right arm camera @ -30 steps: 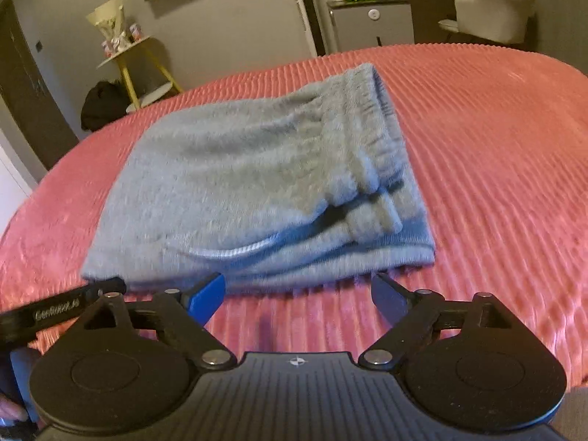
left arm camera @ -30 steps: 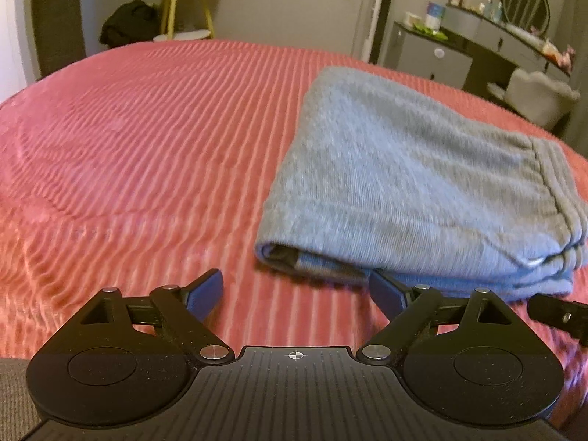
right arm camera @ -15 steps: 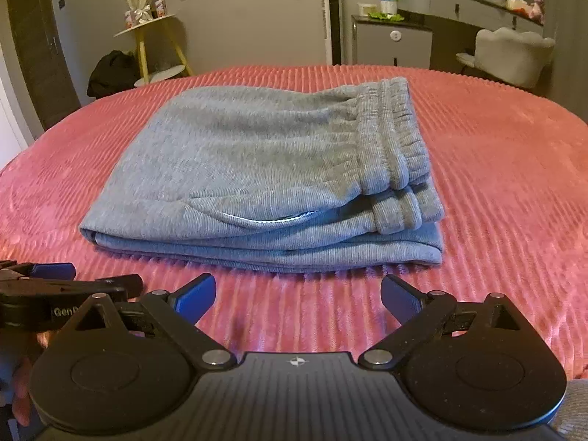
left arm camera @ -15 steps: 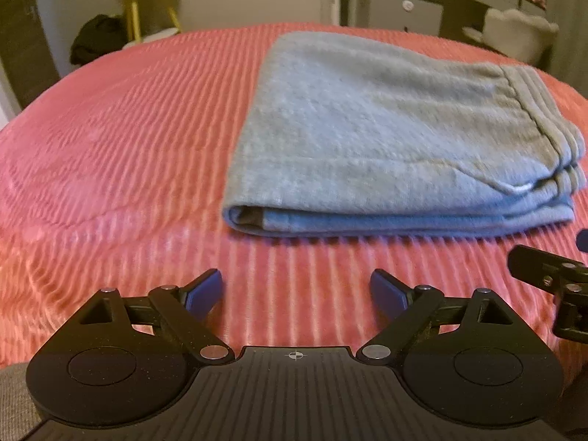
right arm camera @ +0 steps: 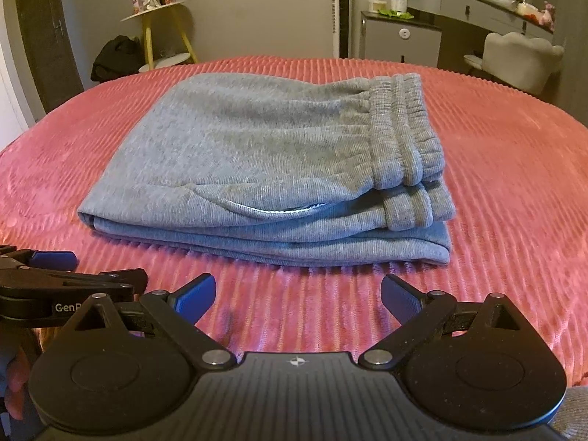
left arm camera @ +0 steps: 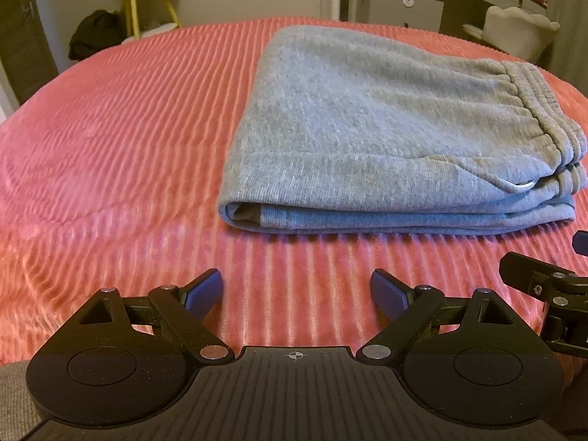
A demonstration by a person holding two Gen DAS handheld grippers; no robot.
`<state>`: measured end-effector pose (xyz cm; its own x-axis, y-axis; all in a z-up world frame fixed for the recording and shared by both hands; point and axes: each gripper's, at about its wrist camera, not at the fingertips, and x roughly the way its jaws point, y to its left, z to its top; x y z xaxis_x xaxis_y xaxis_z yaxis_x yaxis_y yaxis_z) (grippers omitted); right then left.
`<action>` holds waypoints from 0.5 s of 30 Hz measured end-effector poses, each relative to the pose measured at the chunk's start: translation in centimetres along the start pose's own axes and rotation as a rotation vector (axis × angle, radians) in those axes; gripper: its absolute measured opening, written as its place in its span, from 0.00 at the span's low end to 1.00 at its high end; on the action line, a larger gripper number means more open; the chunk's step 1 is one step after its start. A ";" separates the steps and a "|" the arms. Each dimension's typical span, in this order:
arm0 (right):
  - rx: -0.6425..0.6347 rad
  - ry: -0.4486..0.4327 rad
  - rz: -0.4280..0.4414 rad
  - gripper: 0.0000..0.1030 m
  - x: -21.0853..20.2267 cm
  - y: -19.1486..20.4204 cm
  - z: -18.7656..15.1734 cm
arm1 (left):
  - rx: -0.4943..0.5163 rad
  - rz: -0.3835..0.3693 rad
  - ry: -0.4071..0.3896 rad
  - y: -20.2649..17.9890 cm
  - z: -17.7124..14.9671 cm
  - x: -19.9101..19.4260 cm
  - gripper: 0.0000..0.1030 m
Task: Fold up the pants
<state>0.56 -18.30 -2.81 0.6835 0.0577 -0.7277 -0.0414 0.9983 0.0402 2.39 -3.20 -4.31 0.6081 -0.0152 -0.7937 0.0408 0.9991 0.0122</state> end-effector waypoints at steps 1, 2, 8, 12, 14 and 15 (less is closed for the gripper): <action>0.000 0.000 0.000 0.94 0.0 0.0 0.0 | -0.001 0.000 0.001 0.0 0.0 0.0 0.90; -0.001 0.001 -0.001 0.94 0.0 0.0 0.0 | -0.001 0.000 0.002 0.1 0.0 0.0 0.90; -0.009 0.003 -0.003 0.94 0.1 0.2 -0.1 | 0.005 0.001 0.004 0.0 0.0 0.0 0.90; -0.007 0.003 -0.002 0.94 0.1 0.2 -0.1 | 0.002 -0.002 0.005 0.0 0.0 0.1 0.90; -0.008 0.003 -0.001 0.94 0.1 0.1 0.0 | -0.002 -0.012 0.008 0.0 0.0 0.1 0.90; -0.009 0.003 -0.001 0.94 0.1 0.2 -0.1 | -0.001 -0.016 0.007 0.0 0.0 0.1 0.90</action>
<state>0.59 -18.14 -2.93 0.6816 0.0571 -0.7295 -0.0473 0.9983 0.0339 2.43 -3.19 -4.40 0.6015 -0.0304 -0.7983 0.0497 0.9988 -0.0006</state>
